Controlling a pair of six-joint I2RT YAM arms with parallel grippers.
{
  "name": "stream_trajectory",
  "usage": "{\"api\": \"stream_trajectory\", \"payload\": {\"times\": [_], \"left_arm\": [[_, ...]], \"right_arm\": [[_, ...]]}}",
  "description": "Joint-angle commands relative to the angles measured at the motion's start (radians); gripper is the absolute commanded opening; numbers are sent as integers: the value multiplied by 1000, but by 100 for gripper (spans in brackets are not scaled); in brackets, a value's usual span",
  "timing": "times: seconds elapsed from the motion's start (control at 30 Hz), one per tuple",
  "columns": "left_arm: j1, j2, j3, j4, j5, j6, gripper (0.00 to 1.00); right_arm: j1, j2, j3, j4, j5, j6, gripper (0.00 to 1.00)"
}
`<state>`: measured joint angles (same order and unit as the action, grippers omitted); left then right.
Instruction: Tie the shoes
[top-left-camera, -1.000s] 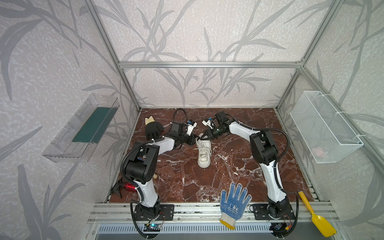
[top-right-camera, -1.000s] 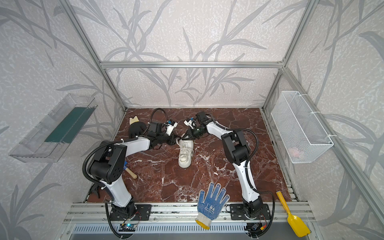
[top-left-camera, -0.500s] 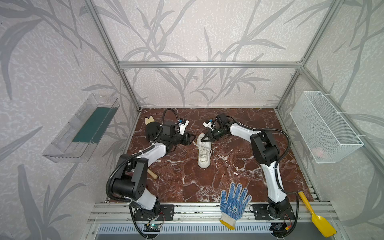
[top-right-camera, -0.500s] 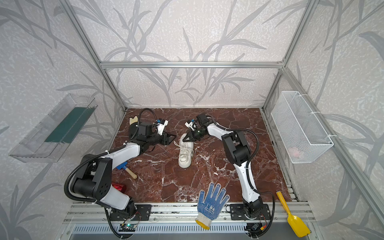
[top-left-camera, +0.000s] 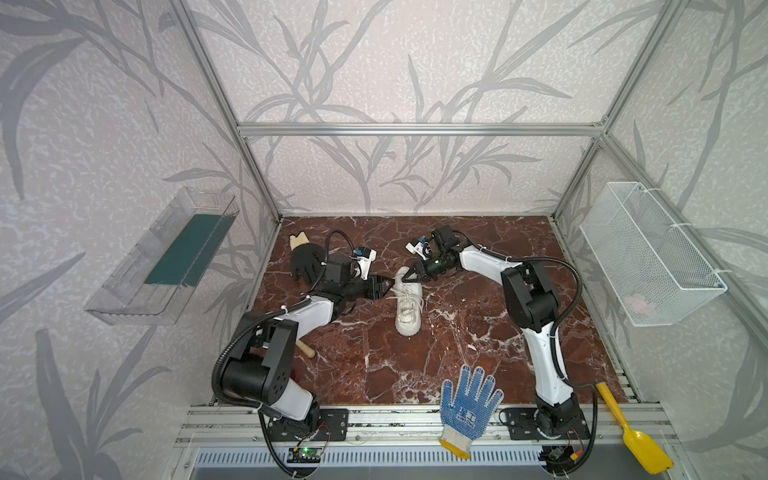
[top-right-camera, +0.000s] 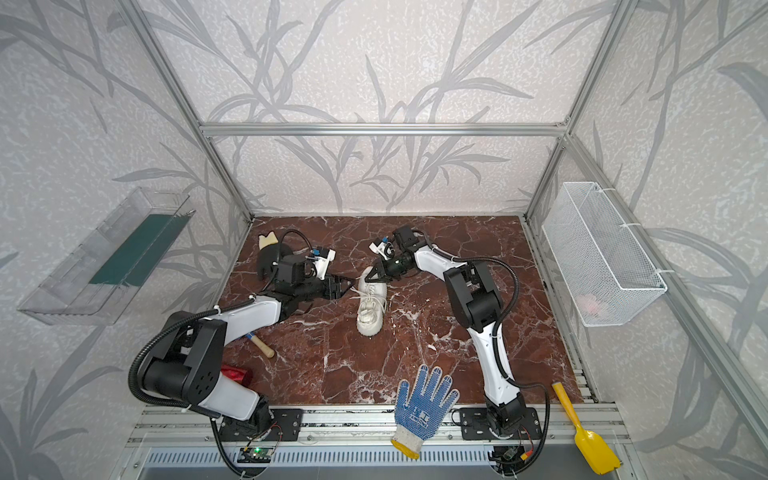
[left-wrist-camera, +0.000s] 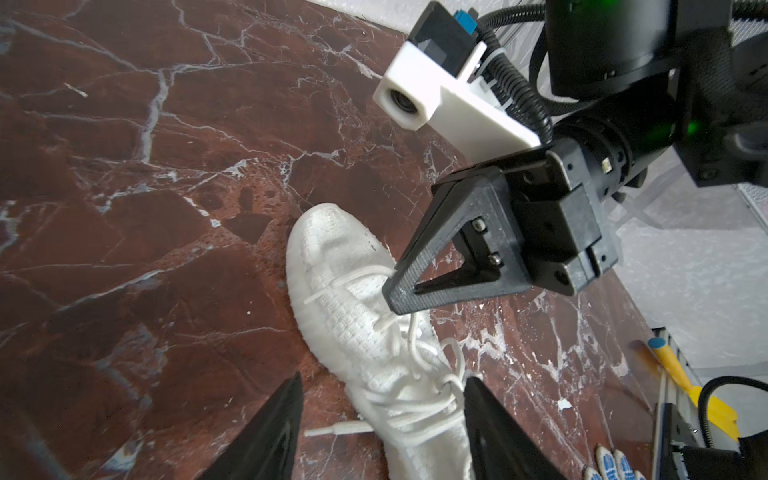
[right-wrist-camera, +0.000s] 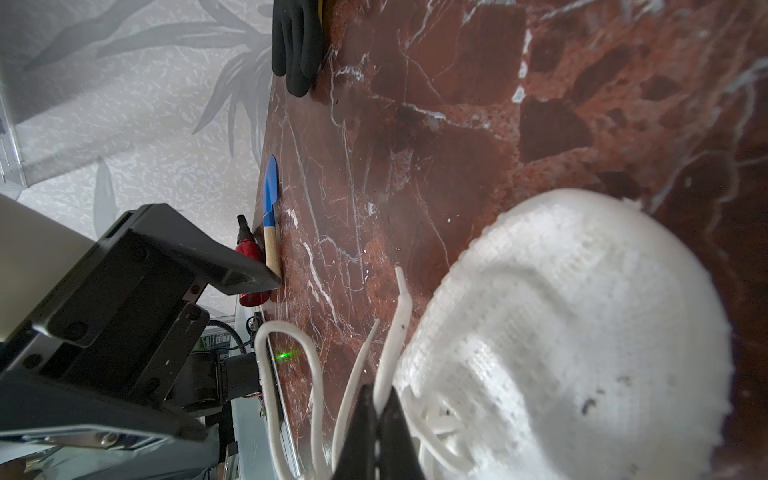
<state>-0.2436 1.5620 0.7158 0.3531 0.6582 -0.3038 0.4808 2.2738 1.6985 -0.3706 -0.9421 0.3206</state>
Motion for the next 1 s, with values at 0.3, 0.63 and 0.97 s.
{"api": "stream_trajectory", "payload": {"times": [0.3,0.63,0.97], "left_arm": [[-29,60,-19,86,4,-50,48],[-29,42,-29,87,-22,-21,0],[-12,30,-8,-6,-41,51,0]], "right_arm": [[4,-56,17,-20,5,-16,0],[-4,-160,-138,125,105,76,0],[-57,-297,-331,252,184,136,0]]}}
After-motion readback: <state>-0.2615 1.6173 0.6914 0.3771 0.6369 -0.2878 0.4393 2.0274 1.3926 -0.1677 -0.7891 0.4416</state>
